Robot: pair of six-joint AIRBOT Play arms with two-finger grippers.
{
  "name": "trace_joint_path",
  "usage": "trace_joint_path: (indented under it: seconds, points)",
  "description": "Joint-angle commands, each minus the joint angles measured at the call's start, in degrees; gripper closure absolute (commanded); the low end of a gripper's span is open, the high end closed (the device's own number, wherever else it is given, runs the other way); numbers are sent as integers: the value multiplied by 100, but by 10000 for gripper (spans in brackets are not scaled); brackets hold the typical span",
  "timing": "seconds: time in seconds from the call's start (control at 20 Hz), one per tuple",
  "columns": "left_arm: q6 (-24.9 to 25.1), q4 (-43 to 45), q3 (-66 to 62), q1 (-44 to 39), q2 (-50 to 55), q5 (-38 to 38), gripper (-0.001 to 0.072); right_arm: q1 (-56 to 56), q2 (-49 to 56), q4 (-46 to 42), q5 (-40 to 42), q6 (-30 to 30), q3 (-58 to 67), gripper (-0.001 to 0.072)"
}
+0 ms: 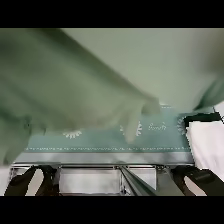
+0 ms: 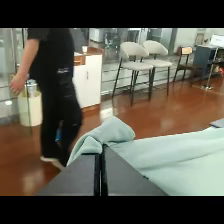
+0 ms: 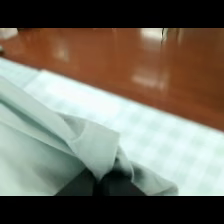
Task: Fold the shirts.
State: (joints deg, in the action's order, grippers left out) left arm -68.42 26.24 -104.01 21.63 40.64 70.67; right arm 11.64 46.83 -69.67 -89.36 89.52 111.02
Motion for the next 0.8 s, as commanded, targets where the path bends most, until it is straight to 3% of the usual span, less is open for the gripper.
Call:
trace_joint_path:
  seconds: [0.0,0.2,0.4,0.6,0.75]
  points:
    - [-240,398,234,24,-190,354,691,-2,-380,-81,-590,170,-1047,688]
    - [-275,376,1781,-44,243,315,691,-2,-682,553,470,37,-3709,688]
    - [236,391,2994,-1110,1727,-343,691,-2,-111,866,1930,-286,-5608,688]
    - [363,680,2850,-2299,3842,-1803,691,-4,1547,863,3178,-463,-5899,688]
    - [-245,680,2588,-2706,5001,-1967,691,-275,2909,1038,3991,-472,-5423,687]
